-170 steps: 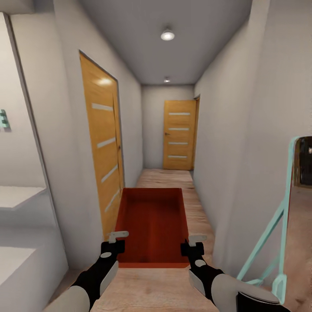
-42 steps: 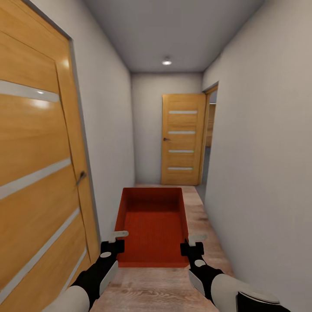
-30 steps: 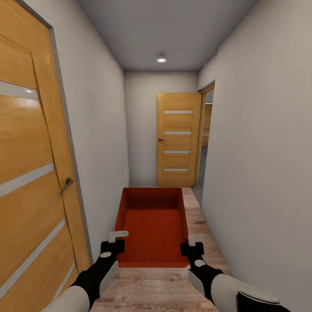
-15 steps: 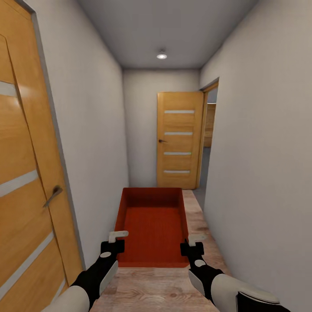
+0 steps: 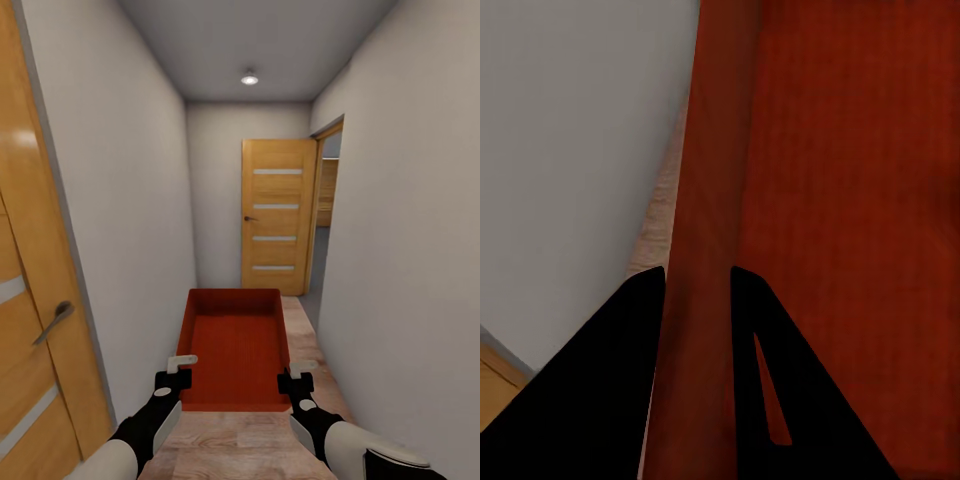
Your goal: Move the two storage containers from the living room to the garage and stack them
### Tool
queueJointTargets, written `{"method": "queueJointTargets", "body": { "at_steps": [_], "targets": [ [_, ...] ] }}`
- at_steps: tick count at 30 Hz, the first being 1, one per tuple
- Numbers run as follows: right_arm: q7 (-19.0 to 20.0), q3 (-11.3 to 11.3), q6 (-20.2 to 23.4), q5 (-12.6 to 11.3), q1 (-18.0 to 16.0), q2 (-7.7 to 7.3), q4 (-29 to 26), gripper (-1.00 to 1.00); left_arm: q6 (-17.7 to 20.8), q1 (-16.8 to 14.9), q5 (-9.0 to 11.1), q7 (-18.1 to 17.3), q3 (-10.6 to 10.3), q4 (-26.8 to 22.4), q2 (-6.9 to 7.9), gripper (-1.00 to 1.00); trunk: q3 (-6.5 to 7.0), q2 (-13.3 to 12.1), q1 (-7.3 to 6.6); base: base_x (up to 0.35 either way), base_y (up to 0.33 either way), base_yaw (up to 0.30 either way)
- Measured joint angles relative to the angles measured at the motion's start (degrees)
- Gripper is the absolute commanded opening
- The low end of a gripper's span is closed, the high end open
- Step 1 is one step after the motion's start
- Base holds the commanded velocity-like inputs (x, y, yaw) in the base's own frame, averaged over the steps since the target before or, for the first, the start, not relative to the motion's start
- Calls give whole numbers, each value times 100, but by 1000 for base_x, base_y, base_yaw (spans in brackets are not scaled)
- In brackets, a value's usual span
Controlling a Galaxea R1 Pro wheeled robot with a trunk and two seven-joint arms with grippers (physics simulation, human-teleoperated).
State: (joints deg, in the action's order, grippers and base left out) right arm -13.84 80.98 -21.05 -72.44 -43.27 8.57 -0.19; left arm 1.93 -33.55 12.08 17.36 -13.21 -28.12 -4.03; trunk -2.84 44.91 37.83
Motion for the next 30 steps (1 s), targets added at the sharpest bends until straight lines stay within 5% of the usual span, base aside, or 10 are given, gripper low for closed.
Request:
{"method": "queueJointTargets", "body": {
  "at_steps": [30],
  "targets": [
    [-1, -2, 7, 1, 0, 1, 0, -100, 0, -1, 72, 12, -72, -2, 18, -100, 0, 0, 0, 314, -35, 0]
  ]
}}
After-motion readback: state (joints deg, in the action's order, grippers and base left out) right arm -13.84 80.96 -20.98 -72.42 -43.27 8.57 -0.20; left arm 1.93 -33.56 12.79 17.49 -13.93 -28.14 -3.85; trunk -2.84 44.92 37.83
